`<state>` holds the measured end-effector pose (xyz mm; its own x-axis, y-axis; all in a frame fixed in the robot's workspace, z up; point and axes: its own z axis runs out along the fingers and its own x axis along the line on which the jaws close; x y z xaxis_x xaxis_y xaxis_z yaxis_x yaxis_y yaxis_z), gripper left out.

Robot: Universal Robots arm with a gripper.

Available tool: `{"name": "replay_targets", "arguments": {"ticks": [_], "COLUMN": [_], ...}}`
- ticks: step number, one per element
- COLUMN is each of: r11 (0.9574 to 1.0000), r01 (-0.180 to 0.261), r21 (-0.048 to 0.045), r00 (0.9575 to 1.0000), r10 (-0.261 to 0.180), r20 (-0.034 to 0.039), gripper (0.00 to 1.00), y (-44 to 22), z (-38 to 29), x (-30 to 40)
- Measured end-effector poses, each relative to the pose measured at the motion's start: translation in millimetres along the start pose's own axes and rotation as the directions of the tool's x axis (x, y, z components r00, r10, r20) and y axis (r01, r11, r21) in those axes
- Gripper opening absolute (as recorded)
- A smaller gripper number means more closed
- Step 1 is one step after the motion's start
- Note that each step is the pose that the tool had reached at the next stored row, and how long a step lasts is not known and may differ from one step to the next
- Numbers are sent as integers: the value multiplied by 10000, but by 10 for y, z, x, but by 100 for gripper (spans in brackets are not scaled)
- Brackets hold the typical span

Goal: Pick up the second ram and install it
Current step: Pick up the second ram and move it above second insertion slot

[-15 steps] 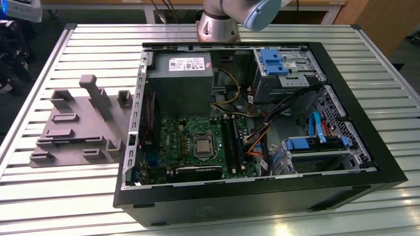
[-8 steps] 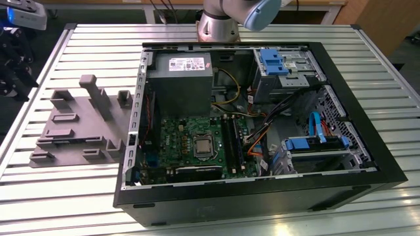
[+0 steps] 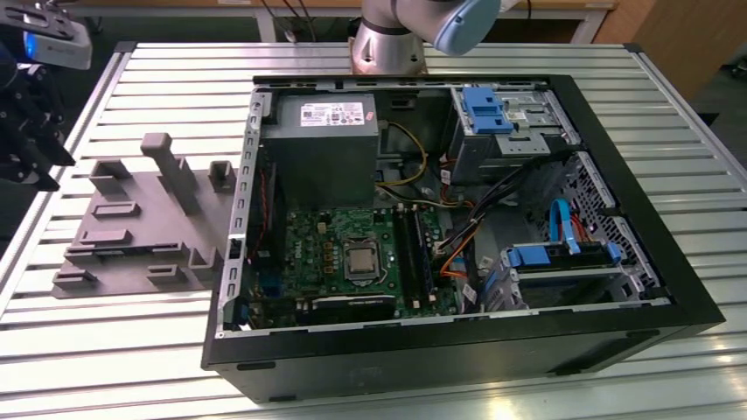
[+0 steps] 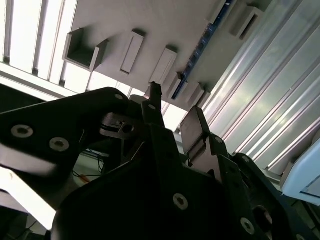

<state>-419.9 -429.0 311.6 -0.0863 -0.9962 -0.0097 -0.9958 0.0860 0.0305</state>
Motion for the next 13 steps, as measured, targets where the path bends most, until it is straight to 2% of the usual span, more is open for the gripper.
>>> {"name": "replay_targets", "arguments": {"ticks": [9,13], "r11": [9998,9997], "r01": [211,237], "r21": [-31,-31], "r00": [9998,9997], "r10": [-211,-237], "r20": [-8,-10], "gripper": [43,43], "y": [-13,-16], "z": [163,233], "x": [91,104]}}
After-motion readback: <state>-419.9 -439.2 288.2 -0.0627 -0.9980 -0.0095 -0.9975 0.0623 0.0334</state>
